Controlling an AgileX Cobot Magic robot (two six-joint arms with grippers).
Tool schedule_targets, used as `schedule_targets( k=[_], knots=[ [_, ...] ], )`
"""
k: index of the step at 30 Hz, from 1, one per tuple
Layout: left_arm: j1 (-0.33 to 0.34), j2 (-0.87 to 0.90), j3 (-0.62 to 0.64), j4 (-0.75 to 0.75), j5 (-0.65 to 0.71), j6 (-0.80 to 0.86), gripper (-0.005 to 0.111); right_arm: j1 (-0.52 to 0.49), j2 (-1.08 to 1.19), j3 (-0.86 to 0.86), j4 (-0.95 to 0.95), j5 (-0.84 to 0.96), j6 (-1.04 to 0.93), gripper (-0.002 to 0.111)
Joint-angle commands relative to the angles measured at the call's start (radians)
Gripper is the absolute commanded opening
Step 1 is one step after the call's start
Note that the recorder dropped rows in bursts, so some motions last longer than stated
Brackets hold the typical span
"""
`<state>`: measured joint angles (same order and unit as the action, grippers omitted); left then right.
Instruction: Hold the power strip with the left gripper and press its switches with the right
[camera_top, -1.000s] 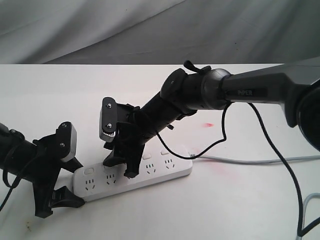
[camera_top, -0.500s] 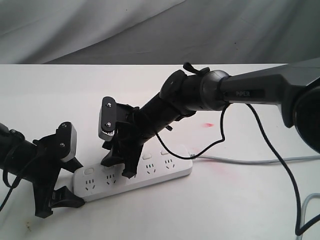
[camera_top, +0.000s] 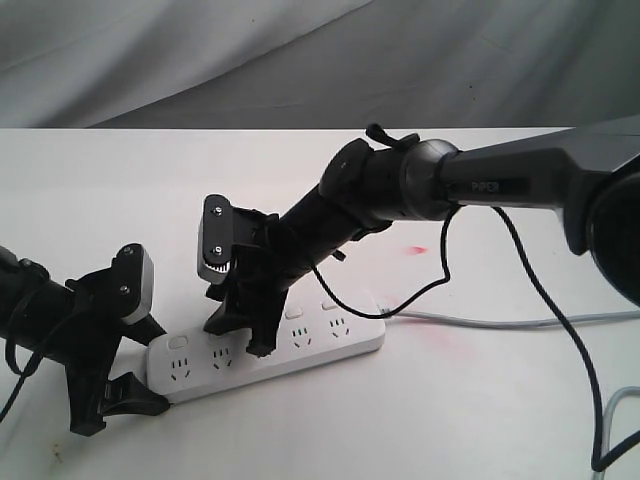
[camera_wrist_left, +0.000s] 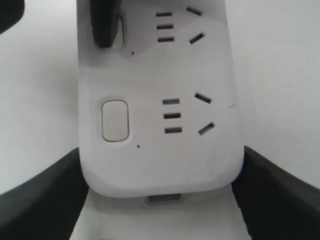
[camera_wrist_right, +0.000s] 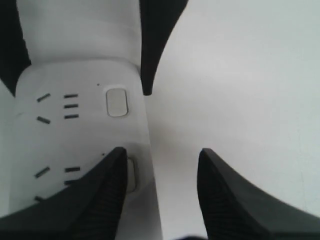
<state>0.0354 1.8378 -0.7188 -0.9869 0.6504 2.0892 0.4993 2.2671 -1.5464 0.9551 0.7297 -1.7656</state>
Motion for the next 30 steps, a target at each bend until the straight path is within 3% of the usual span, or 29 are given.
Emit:
schedule_targets(
  k=[1, 12, 30],
  knots=[
    [-0.004, 0.001, -0.008, -0.006, 0.004, 0.003, 0.053, -0.008, -0.066, 0.014, -0.053, -0.005, 0.011, 0.043],
    [-0.004, 0.001, -0.008, -0.006, 0.004, 0.003, 0.053, -0.067, -0.096, 0.064, -0.090, -0.013, 0.032, 0.043],
    [-0.004, 0.001, -0.008, -0.006, 0.004, 0.003, 0.053, -0.065, -0.049, 0.072, -0.051, -0.004, 0.010, 0.043]
  ],
)
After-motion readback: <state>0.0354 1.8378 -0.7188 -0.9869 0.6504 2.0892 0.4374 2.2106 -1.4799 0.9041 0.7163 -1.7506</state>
